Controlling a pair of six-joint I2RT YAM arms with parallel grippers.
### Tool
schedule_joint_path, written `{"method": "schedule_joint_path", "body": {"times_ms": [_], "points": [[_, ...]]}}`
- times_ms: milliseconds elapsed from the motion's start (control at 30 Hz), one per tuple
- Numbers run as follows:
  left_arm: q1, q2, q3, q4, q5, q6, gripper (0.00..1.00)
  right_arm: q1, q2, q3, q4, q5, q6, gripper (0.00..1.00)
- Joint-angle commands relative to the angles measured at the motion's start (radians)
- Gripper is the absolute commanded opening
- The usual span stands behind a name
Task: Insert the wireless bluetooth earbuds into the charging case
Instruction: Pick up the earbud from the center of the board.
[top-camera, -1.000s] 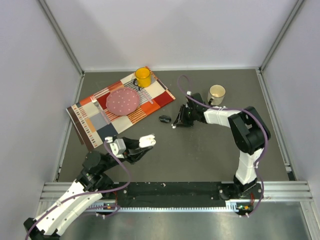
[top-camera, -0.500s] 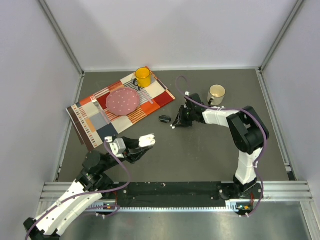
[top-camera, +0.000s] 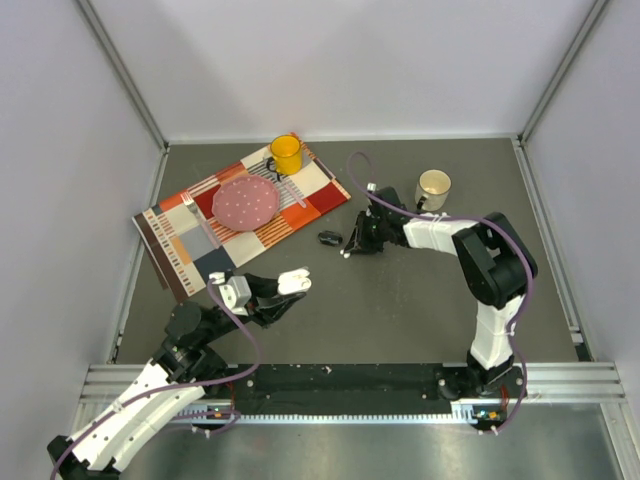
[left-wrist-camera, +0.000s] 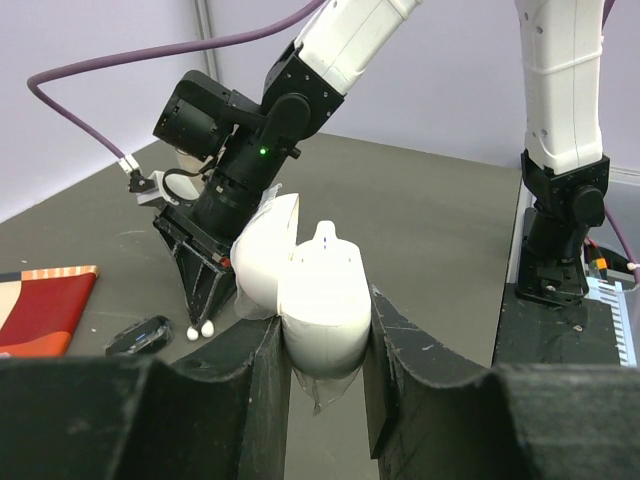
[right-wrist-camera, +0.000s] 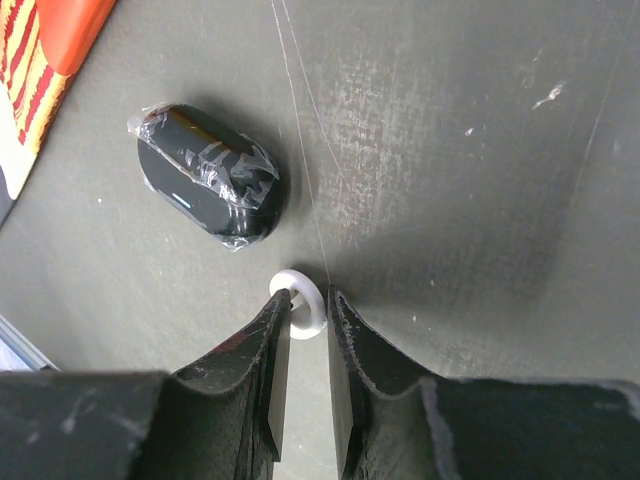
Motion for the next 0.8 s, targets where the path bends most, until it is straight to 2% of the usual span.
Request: {"method": "schedule_joint_path", "body": {"times_ms": [0,767], "points": [[-0.004,-0.006,0.024,0.036,-0.006,-0.01,0.0,0.022,0.025,0.029,-0.026,0.024,-0.053,0.2],[-0.004,-0.005,0.02,0.034,-0.009,-0.013,0.0,0.088,-0.033,0.006,-0.01,0.108,-0.157,0.11]]}}
